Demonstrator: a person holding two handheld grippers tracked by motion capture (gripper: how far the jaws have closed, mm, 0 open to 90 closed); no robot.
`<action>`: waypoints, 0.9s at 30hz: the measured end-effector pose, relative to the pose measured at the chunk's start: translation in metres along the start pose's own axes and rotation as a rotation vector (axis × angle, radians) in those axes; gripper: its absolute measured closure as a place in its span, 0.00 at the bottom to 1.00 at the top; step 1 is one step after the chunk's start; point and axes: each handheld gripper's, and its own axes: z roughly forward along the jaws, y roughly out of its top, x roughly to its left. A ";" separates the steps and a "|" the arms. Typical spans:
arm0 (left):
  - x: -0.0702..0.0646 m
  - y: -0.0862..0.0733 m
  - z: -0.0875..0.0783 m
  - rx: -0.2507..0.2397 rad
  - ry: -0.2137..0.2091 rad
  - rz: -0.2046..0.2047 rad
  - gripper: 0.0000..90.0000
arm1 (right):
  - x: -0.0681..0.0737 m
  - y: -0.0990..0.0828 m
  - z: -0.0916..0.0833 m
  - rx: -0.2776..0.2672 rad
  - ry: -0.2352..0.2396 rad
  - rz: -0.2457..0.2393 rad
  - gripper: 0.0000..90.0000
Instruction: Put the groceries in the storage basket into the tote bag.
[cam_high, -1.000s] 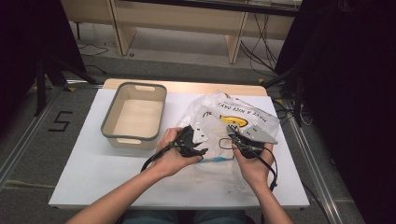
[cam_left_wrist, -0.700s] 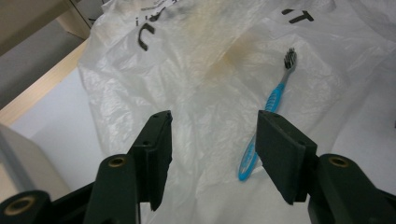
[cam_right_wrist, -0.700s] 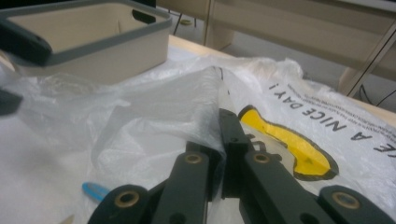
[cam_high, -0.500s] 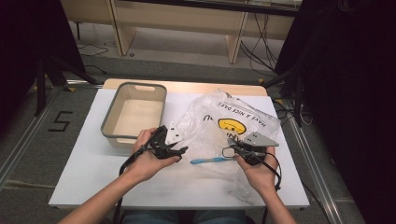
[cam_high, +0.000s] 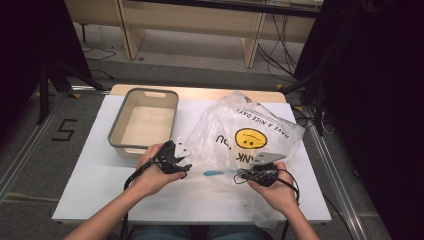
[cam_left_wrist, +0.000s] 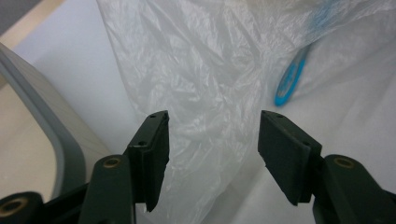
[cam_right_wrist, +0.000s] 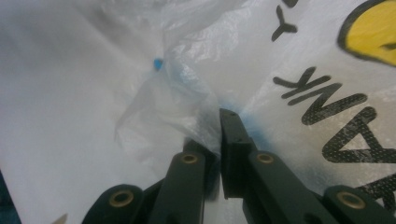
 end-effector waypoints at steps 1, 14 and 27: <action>-0.001 -0.002 0.002 0.013 -0.003 0.002 0.48 | 0.000 -0.001 0.001 0.013 0.007 -0.004 0.98; -0.005 -0.015 0.018 0.088 -0.044 0.016 0.50 | 0.000 -0.005 0.005 0.073 0.061 -0.007 0.76; -0.001 -0.020 0.014 0.001 -0.076 -0.034 0.52 | -0.003 0.004 -0.046 -0.230 -0.014 0.013 0.47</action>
